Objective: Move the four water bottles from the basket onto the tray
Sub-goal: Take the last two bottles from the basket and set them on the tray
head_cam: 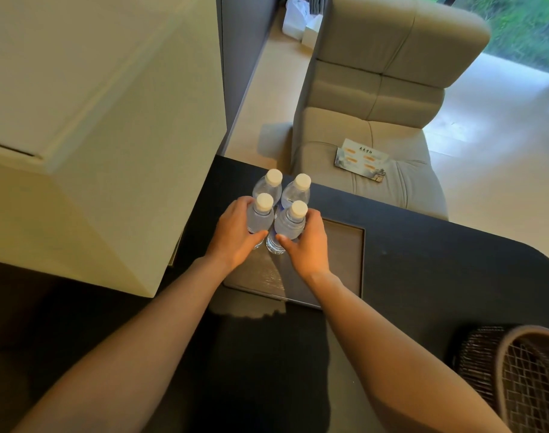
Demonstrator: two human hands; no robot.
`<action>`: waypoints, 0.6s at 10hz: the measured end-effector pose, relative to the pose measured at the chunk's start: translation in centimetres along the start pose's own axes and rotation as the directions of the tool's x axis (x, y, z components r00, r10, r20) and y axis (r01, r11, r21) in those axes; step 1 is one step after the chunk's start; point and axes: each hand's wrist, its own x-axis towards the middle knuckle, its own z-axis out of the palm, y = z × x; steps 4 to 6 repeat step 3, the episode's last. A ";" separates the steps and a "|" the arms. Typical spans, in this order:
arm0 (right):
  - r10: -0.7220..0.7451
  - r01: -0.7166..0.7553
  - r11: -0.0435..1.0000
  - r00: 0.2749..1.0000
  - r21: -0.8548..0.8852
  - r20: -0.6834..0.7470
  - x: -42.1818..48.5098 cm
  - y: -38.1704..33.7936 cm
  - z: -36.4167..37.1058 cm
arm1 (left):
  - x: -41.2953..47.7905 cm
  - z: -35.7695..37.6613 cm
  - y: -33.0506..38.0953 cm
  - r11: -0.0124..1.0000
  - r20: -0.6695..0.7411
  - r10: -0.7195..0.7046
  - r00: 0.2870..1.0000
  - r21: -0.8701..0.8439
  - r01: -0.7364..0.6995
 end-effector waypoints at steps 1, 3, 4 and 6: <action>0.002 -0.002 1.000 1.000 0.004 -0.012 -0.2 -0.4 0.1 | -0.1 0.1 0.2 1.000 0.002 -0.003 1.000 -0.001 0.003; 0.006 -0.004 0.998 1.000 0.064 -0.024 -0.4 -0.2 0.5 | -0.6 0.5 0.1 1.000 -0.013 0.013 1.000 0.018 -0.012; 0.006 -0.004 0.998 1.000 0.064 -0.024 -0.4 -0.2 0.5 | -0.6 0.5 0.1 1.000 -0.013 0.013 1.000 0.018 -0.012; 0.006 -0.004 0.998 1.000 0.064 -0.024 -0.4 -0.2 0.5 | -0.6 0.5 0.1 1.000 -0.013 0.013 1.000 0.018 -0.012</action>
